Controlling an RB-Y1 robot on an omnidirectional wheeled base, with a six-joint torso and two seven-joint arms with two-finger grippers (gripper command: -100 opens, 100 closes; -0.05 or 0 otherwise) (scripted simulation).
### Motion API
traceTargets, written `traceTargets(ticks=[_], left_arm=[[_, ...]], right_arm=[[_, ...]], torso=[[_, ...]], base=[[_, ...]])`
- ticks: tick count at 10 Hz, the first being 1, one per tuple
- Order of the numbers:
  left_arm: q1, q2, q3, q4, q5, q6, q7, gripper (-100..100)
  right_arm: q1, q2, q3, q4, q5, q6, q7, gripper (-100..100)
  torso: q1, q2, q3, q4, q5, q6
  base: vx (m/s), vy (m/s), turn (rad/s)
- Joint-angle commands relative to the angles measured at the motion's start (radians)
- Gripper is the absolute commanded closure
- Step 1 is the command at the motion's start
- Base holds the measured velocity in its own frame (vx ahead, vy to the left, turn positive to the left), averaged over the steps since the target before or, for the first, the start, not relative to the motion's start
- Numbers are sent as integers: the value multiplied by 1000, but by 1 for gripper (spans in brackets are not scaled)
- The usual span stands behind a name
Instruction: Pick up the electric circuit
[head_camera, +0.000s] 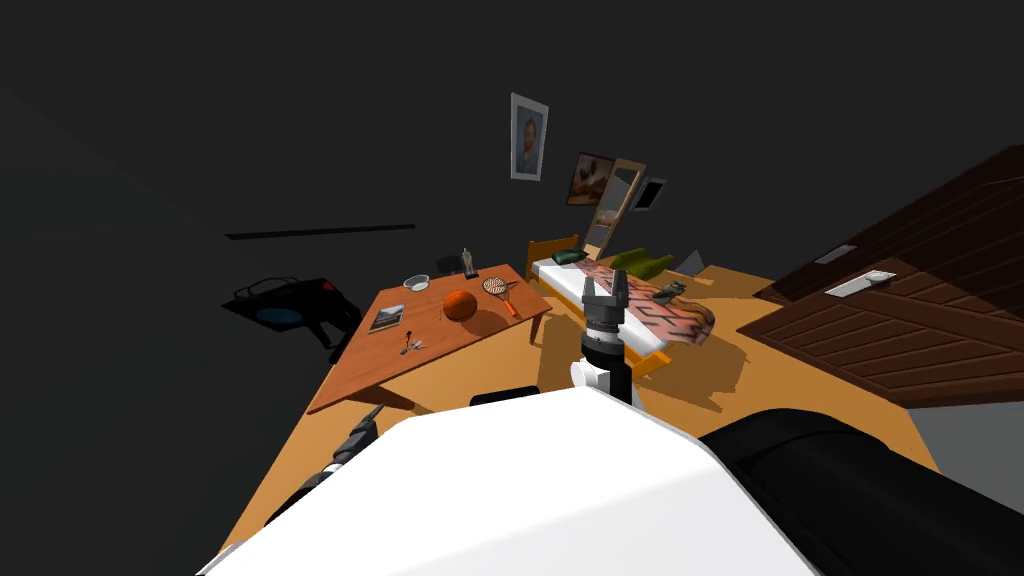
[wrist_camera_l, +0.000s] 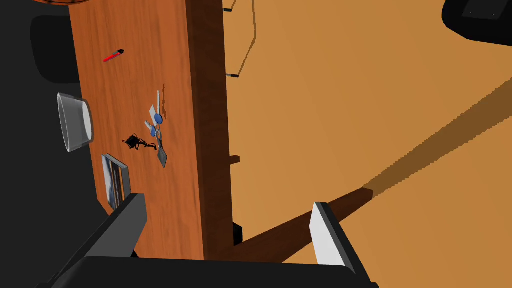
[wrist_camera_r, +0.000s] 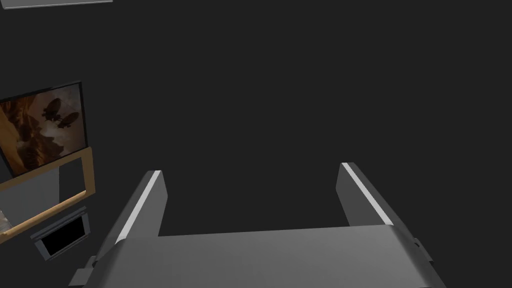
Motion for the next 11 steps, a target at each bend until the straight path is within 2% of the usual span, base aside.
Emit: traceTargets(ticks=[1,2,3,4,5,6,7,8,9,10,11], left_arm=[[-4,10,-9,49,-6,9,10,-100],[-7,35,-27,80,-17,22,29,-100],[-7,35,-27,112,-17,22,29,-100],[-7,35,-27,112,-17,22,29,-100],[-13,57,-45,139,-31,34,44,-100],[-13,57,-45,168,-31,34,44,-100],[-13,57,-45,174,-31,34,44,-100],[-21,76,-64,214,-47,47,57,-100],[-21,76,-64,234,-47,47,57,-100],[-31,93,-83,266,-64,59,67,-100],[-43,107,-102,320,-82,71,75,-100]], right_arm=[[0,0,0,0,0,0,0,0],[0,0,0,0,0,0,0,0],[0,0,0,0,0,0,0,0],[0,0,0,0,0,0,0,0],[0,0,0,0,0,0,0,0],[0,0,0,0,0,0,0,0],[0,0,0,0,0,0,0,0],[0,0,0,0,0,0,0,0],[0,0,0,0,0,0,0,0],[0,0,0,0,0,0,0,0],[0,0,0,0,0,0,0,0]], torso=[[0,0,0,0,0,0],[0,0,0,0,0,-2],[0,0,0,0,0,0],[1,0,0,0,0,-2],[1,0,0,0,0,-2],[1,0,0,0,0,0],[2,0,0,0,0,-2],[2,0,0,0,1,-2],[2,0,0,0,0,0],[2,0,0,0,0,-2],[2,-1,-1,0,1,-1]], base=[[13,-17,-198],[16,-23,-332],[17,-10,-198],[8,0,22],[19,-12,-343],[21,2,-234],[8,6,18],[17,-1,-364],[18,10,-250],[32,6,-336],[57,34,-451]])
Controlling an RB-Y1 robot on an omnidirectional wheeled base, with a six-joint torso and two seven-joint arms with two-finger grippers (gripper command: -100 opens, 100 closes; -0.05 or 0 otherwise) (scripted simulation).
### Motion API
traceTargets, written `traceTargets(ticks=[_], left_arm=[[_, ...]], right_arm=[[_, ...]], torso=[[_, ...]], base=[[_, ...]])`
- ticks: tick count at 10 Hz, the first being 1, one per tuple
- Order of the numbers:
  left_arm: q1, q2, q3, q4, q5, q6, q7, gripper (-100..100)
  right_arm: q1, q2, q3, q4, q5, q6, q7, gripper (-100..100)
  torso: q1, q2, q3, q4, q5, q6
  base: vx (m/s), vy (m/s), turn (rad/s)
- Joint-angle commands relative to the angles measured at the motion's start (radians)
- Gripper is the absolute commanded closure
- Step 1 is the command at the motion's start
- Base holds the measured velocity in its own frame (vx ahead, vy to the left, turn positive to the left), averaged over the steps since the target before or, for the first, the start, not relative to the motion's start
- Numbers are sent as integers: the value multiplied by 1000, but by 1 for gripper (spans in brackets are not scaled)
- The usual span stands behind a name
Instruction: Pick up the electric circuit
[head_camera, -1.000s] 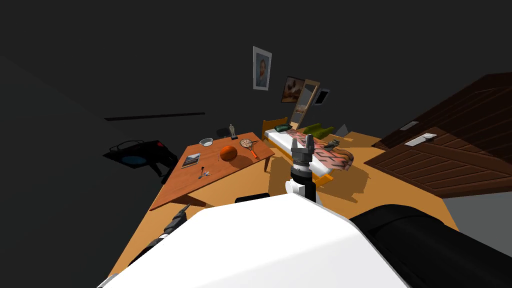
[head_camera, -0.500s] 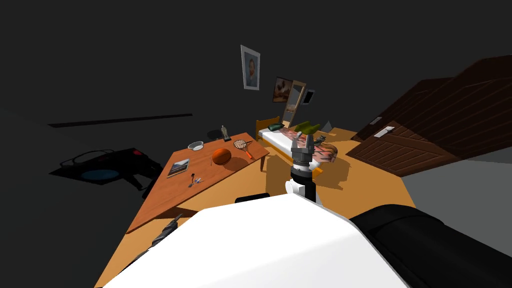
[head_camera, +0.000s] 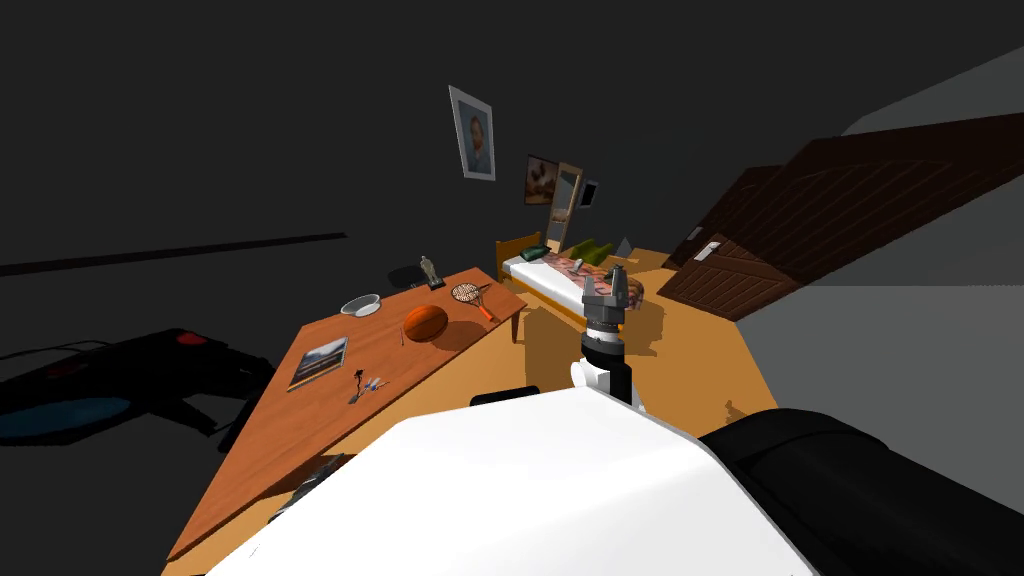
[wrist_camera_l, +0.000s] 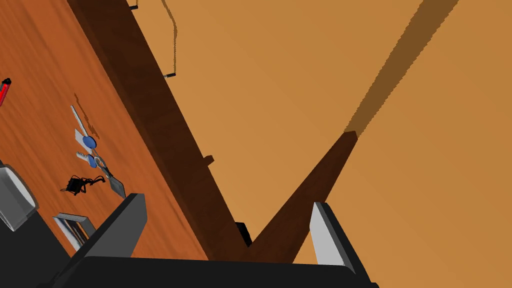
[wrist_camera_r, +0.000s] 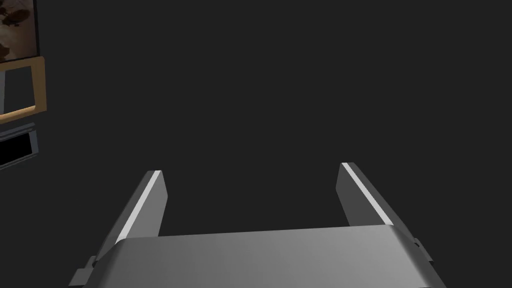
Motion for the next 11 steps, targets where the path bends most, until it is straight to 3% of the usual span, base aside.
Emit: traceTargets(ticks=[1,3,7,9,11], left_arm=[[-2,18,-10,27,-8,32,8,-100],[-2,18,-10,27,-8,32,8,-100],[-29,39,-47,130,-47,55,18,-100],[-58,50,-83,202,-86,77,22,-100],[-58,50,-83,222,-86,77,22,-100]], right_arm=[[0,0,0,0,0,0,0,0],[0,0,0,0,0,0,0,0],[0,0,0,0,0,0,0,0],[0,0,0,0,0,0,0,0],[0,0,0,0,0,0,0,0]], torso=[[0,0,0,0,0,0],[-1,1,1,0,0,-2],[-1,1,1,0,0,0],[0,1,0,0,0,0],[2,1,1,0,1,-2]], base=[[45,36,-321],[9,7,-4],[24,21,-309],[35,54,-429],[14,62,-96]])
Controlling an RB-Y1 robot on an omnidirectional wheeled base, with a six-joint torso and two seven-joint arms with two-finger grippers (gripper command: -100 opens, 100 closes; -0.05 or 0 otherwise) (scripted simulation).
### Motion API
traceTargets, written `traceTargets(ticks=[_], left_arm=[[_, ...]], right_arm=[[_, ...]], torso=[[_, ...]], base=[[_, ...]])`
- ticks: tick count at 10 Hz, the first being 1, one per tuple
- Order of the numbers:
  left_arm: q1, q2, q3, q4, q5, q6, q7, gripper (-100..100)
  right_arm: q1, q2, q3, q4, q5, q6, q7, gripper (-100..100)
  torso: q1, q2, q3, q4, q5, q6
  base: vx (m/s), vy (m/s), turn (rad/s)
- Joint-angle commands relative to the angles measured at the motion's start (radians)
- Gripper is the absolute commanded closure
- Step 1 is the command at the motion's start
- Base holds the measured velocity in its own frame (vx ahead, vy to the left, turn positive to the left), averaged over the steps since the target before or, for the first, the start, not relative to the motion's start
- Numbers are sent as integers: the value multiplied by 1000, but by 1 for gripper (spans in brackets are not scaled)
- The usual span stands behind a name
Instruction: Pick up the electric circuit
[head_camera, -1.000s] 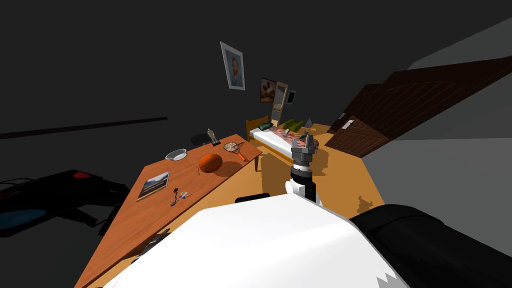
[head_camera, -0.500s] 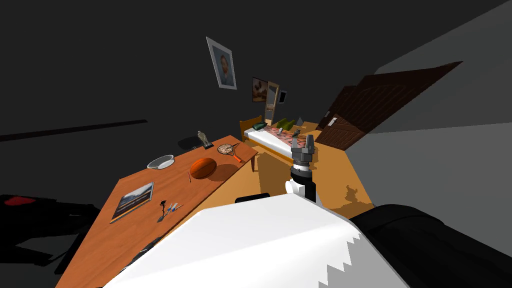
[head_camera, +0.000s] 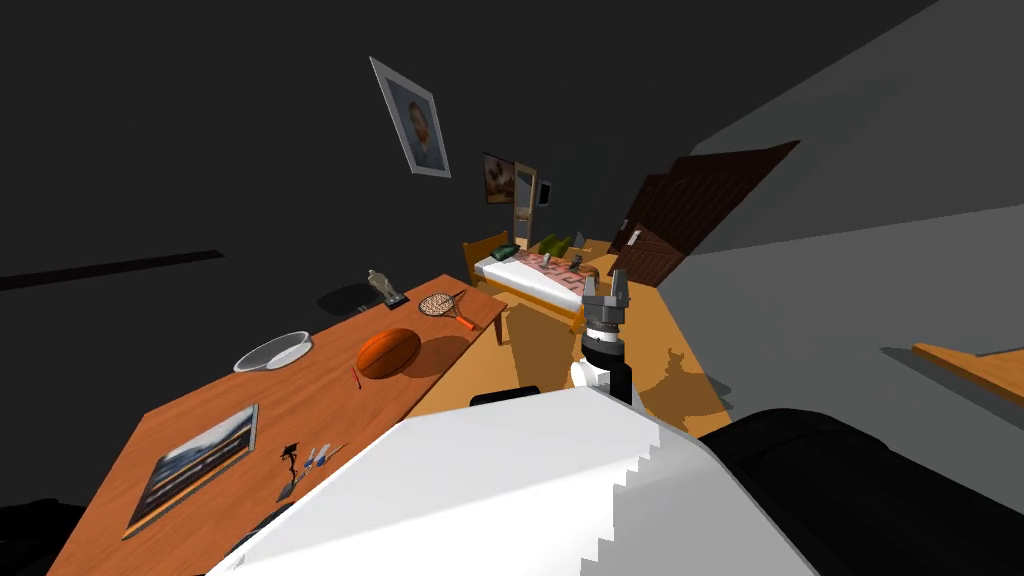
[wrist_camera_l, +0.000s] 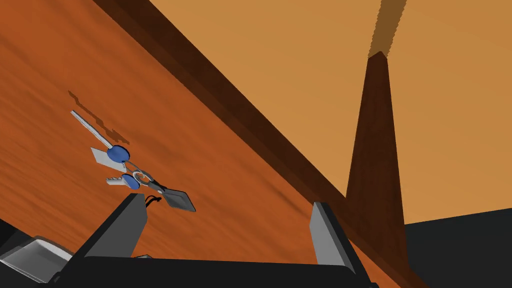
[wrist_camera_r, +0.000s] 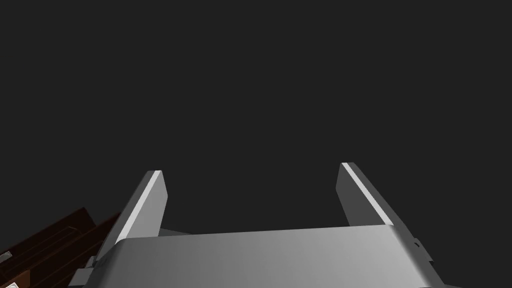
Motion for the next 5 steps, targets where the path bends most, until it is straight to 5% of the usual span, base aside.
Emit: traceTargets(ticks=[1,5], left_arm=[[-23,1,-24,50,-21,4,3,-100],[-50,-4,-57,130,-56,22,0,-100]], right_arm=[[0,0,0,0,0,0,0,0],[0,0,0,0,0,0,0,0]], torso=[[0,0,0,0,0,0],[2,-1,-1,0,0,2]], base=[[13,36,-317],[17,68,-280]])
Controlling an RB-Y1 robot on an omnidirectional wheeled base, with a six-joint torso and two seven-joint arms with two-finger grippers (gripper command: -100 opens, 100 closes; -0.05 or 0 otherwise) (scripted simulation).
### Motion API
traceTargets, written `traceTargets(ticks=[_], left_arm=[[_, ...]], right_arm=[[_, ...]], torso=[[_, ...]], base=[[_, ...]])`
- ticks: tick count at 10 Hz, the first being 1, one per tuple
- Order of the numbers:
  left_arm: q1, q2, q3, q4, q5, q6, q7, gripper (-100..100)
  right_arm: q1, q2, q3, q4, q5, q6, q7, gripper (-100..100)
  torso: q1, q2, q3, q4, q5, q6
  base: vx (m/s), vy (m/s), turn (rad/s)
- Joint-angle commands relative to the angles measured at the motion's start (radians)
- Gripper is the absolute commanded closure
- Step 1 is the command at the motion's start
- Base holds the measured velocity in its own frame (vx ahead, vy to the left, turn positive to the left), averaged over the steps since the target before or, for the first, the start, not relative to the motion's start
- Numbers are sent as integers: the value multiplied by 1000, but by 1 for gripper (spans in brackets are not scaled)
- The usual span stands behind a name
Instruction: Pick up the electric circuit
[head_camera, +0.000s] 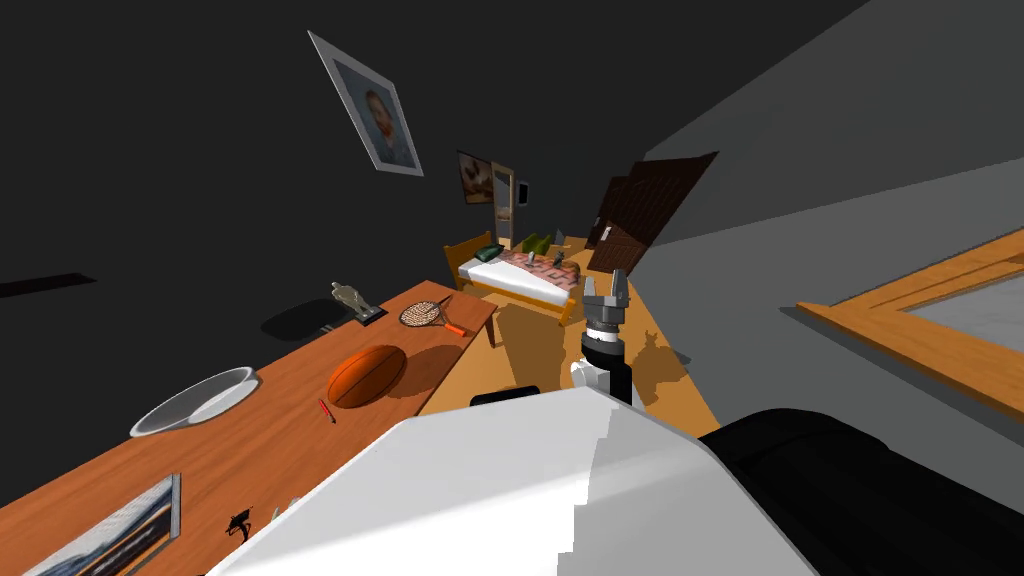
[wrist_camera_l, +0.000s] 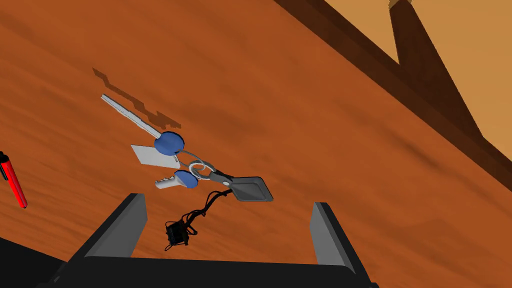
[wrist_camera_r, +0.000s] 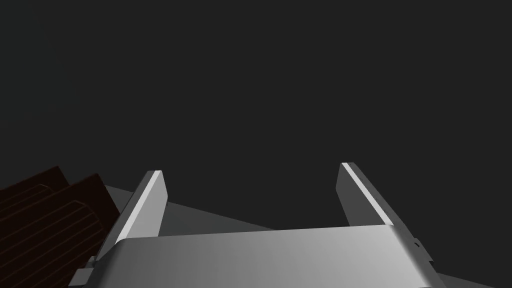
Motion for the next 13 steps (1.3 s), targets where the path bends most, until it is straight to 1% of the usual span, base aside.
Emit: traceTargets(ticks=[1,3,4,5,6,7,8,9,11,12,13], left_arm=[[-11,-1,-19,32,-18,13,-2,-100],[-32,-13,-44,82,-46,27,-8,-100],[-47,-26,-63,118,-66,38,-16,-100],[-57,-37,-74,141,-80,46,-23,-100],[-60,-41,-77,147,-84,49,-26,-100],[-59,-41,-71,149,-81,37,-27,-100],[-58,-40,-71,146,-81,42,-28,0],[-63,-54,-75,160,-71,51,-18,-100],[-73,-83,-82,187,-51,70,2,-100],[-81,-104,-87,207,-36,85,16,-100],[-81,-104,-87,207,-36,85,16,-100]], right_arm=[[0,0,0,0,0,0,0,0],[0,0,0,0,0,0,0,0],[0,0,0,0,0,0,0,0],[0,0,0,0,0,0,0,0],[0,0,0,0,0,0,0,0],[0,0,0,0,0,0,0,0],[0,0,0,0,0,0,0,0],[0,0,0,0,0,0,0,0],[0,0,0,0,0,0,0,0],[0,0,0,0,0,0,0,0],[0,0,0,0,0,0,0,0]], torso=[[0,0,0,0,0,0],[0,0,0,0,0,1],[2,1,1,0,0,0],[3,2,1,1,1,1],[5,3,2,1,1,0],[5,3,2,1,1,-1],[0,1,1,0,0,-1],[-4,0,0,0,-1,-1],[-4,5,3,1,-1,0],[-4,7,4,2,-1,0],[-4,11,6,2,-1,-1]], base=[[2,74,-226],[-11,100,-344],[-34,128,-351],[-60,153,-318],[-45,150,-150],[-14,65,-24],[-4,13,1],[-52,20,-192],[-123,23,-348],[-198,31,-340],[-143,40,-109]])
